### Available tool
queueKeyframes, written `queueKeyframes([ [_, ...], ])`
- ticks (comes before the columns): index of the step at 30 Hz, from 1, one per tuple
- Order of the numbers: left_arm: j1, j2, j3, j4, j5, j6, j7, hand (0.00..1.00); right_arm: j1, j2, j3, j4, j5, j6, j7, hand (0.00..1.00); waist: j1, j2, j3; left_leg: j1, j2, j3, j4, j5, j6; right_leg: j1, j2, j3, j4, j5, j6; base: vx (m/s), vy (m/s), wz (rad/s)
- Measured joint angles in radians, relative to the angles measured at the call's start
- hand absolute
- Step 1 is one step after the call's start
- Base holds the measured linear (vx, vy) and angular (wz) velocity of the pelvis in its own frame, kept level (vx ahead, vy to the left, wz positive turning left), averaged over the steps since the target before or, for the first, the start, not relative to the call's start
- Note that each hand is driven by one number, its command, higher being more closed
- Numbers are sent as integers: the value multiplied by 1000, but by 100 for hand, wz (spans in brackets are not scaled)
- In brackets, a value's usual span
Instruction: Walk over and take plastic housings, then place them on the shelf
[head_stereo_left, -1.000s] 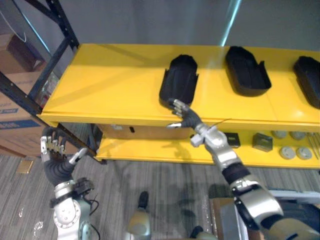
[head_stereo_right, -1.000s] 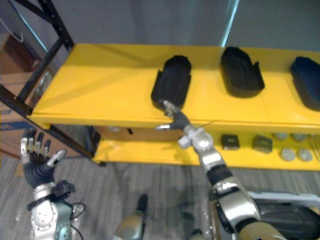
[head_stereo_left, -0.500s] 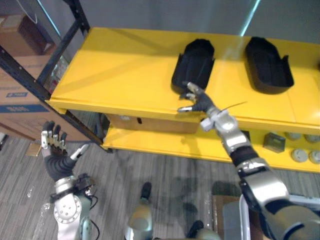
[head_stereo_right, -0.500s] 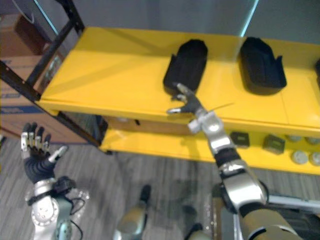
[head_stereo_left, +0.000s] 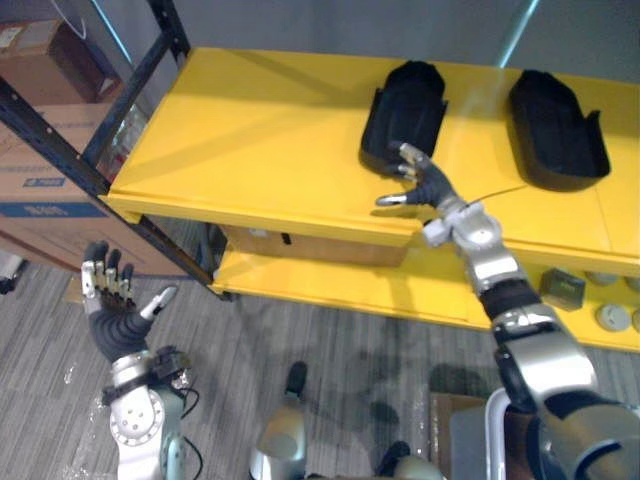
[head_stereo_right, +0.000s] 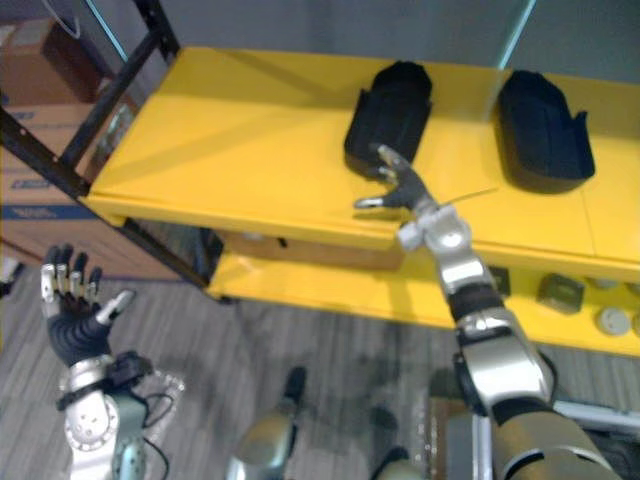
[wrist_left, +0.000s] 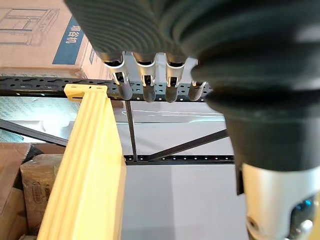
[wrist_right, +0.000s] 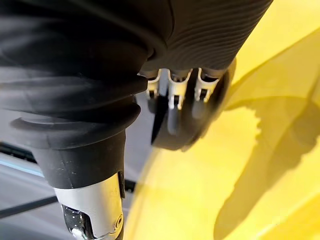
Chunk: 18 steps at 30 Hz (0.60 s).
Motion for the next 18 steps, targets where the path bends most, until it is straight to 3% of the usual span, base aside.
queueKeyframes([
  [2,1,-10,8,0,-1,0,8,0,0,-1,4,-7,1,-1,22,0,-1,-2,3,-3,-1,1,0,0,0,-2,0,1,-2,2,2,-18,-9,0],
  [4,4,-13,8,0,-3,-1,14,0,1,-13,35,-67,22,8,91,0,-2,-3,4,-4,-1,2,0,0,0,-2,-1,1,-4,3,3,6,-16,0],
  [6,13,-14,7,0,-3,-2,19,0,9,-22,113,-236,69,38,201,0,-13,-6,6,-2,0,4,0,3,-3,-2,0,1,-5,3,3,21,-42,-1],
  [9,12,-14,6,-11,-2,-2,18,0,22,-9,135,-425,153,68,265,0,-18,-6,6,4,0,11,0,3,-3,0,-2,6,-5,3,3,17,-41,-5],
  [14,21,-14,5,-19,1,-2,17,0,22,68,132,-544,206,87,233,0,-16,-9,5,22,3,35,0,-3,0,1,-1,30,-6,3,3,-20,-25,-14],
  [18,27,-15,-15,-19,7,0,16,0,24,182,110,-545,205,96,107,0,-14,-12,3,22,9,40,0,-8,5,2,5,32,-18,12,1,-50,-21,-5],
])
